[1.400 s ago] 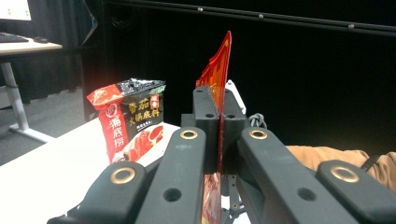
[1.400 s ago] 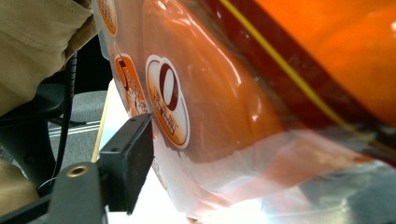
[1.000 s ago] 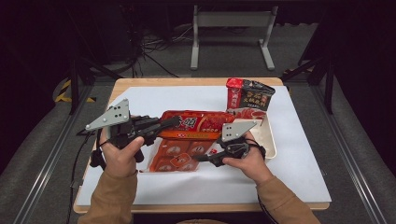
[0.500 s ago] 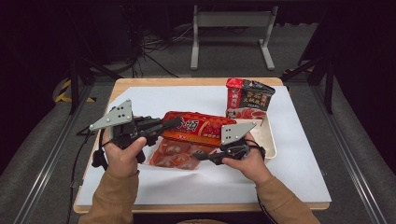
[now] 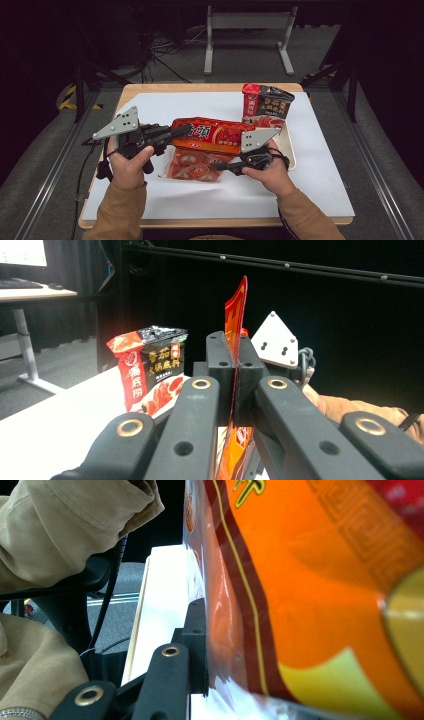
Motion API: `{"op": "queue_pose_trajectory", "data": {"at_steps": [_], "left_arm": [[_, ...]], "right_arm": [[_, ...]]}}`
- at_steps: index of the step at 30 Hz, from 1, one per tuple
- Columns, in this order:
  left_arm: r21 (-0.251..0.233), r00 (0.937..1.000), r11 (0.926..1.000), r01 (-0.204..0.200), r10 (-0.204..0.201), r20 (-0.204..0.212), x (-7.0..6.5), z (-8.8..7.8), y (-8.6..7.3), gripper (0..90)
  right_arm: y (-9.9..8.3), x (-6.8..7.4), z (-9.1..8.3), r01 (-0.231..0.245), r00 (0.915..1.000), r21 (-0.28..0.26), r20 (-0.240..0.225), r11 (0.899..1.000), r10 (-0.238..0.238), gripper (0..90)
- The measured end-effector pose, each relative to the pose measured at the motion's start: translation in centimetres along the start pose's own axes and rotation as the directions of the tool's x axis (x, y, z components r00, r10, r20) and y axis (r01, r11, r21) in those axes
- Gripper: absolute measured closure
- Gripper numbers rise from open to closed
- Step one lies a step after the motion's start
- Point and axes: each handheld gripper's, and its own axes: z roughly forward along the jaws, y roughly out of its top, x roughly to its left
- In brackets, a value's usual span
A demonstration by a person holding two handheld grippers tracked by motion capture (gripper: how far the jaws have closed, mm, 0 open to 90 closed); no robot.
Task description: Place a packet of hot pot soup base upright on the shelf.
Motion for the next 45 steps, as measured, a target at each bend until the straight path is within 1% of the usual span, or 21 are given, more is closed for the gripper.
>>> {"op": "queue_pose_trajectory", "data": {"at_steps": [3, 6, 7, 10, 11, 12, 15, 16, 17, 21, 24, 28, 31, 32, 33, 34, 39, 40, 42, 43, 45], "left_arm": [[0.012, 1.0, 0.9999, 0.008, -0.008, 0.0, 0.2, 0.1, -0.1, 88.6], [0.029, 0.9999, 0.9995, 0.012, -0.011, -0.011, 0.3, 0.1, -0.1, 84.3], [0.051, 0.9998, 0.9985, 0.018, -0.017, -0.011, 0.6, 0.1, -0.2, 82.2], [0.058, 0.9997, 0.9982, 0.017, -0.016, -0.021, 0.7, 0.0, -0.3, 79.4], [0.06, 0.9996, 0.9979, 0.025, -0.024, -0.012, 0.8, 0.0, -0.3, 76.1], [0.069, 0.9997, 0.9973, 0.025, -0.026, 0.003, 0.9, 0.1, -0.4, 69.7], [0.081, 0.9999, 0.9966, 0.016, -0.016, 0.001, 0.9, 0.2, -0.5, 60.8], [0.085, 0.9999, 0.9963, 0.013, -0.013, 0.001, 1.0, 0.2, -0.6, 60.8], [0.09, 0.9999, 0.9959, 0.01, -0.01, -0.003, 1.0, 0.2, -0.6, 56.8], [0.117, 0.9999, 0.9931, -0.007, 0.008, -0.01, 1.2, 0.0, -0.8, 48.8], [0.136, 0.9998, 0.9907, 0.002, 0.001, -0.019, 1.6, -0.3, -1.1, 45.9], [0.154, 0.9991, 0.988, 0.018, -0.012, -0.041, 2.1, -0.7, -1.5, 43.0], [0.168, 0.9985, 0.9843, 0.053, -0.05, -0.022, 2.8, -0.9, -2.0, 38.6], [0.17, 0.9981, 0.9837, 0.059, -0.054, -0.03, 3.0, -1.0, -2.2, 37.9], [0.182, 0.9979, 0.9816, 0.058, -0.051, -0.041, 3.2, -1.0, -2.4, 36.2], [0.182, 0.9979, 0.9816, 0.058, -0.051, -0.041, 3.2, -1.0, -2.4, 35.1], [0.203, 0.9959, 0.9786, 0.035, -0.017, -0.089, 3.9, -1.2, -2.9, 32.7], [0.213, 0.9957, 0.9763, 0.037, -0.018, -0.091, 4.0, -1.3, -3.0, 32.9], [0.215, 0.9956, 0.976, 0.035, -0.015, -0.093, 4.4, -1.3, -3.2, 33.5], [0.216, 0.9948, 0.9754, 0.042, -0.02, -0.1, 4.5, -1.3, -3.3, 33.4], [0.232, 0.9922, 0.9721, 0.036, -0.008, -0.124, 4.8, -1.4, -3.6, 33.1]], "right_arm": [[0.1, 0.0, -0.3, -0.011, 0.9999, 0.009, -0.001, 1.0, 0.011, 69.7], [0.2, -0.1, -0.6, -0.02, 0.9998, 0.03, -0.006, 0.999, 0.02, 69.7], [0.3, -0.1, -0.8, -0.032, 0.9995, 0.041, -0.004, 0.999, 0.032, 69.7], [0.4, -0.1, -1.1, -0.035, 0.9994, 0.052, 0.004, 0.998, 0.034, 69.7], [0.5, -0.2, -1.3, -0.037, 0.9993, 0.056, 0.008, 0.998, 0.037, 69.7], [0.6, -0.3, -1.7, -0.04, 0.9991, 0.056, 0.013, 0.998, 0.04, 69.7], [0.8, -0.5, -2.3, -0.054, 0.9984, 0.061, 0.02, 0.997, 0.053, 69.7], [0.9, -0.5, -2.5, -0.058, 0.9981, 0.063, 0.021, 0.996, 0.057, 69.7], [0.9, -0.6, -2.8, -0.068, 0.9976, 0.064, 0.02, 0.996, 0.066, 69.7], [1.0, -0.7, -3.5, -0.103, 0.9945, 0.075, 0.025, 0.992, 0.102, 69.6], [1.4, -0.7, -4.2, -0.12, 0.9923, 0.092, 0.043, 0.989, 0.116, 69.6], [1.8, -0.7, -4.8, -0.129, 0.9907, 0.09, 0.054, 0.988, 0.125, 69.6], [2.3, -0.8, -5.4, -0.132, 0.9895, 0.088, 0.069, 0.987, 0.126, 69.6], [2.5, -0.7, -5.6, -0.136, 0.989, 0.087, 0.07, 0.987, 0.13, 69.6], [2.8, -0.7, -5.7, -0.136, 0.9888, 0.089, 0.075, 0.987, 0.129, 69.6], [2.8, -0.7, -5.7, -0.136, 0.9888, 0.089, 0.075, 0.987, 0.129, 69.6], [3.6, -0.9, -6.7, -0.141, 0.9872, 0.082, 0.087, 0.987, 0.134, 69.6], [3.8, -1.0, -6.9, -0.145, 0.9864, 0.077, 0.089, 0.986, 0.138, 69.6], [4.2, -1.1, -7.4, -0.142, 0.9861, 0.073, 0.098, 0.987, 0.134, 69.6], [4.4, -1.1, -7.6, -0.141, 0.9856, 0.073, 0.105, 0.987, 0.133, 69.6], [4.7, -1.1, -8.1, -0.136, 0.9853, 0.071, 0.114, 0.988, 0.127, 69.6]]}}
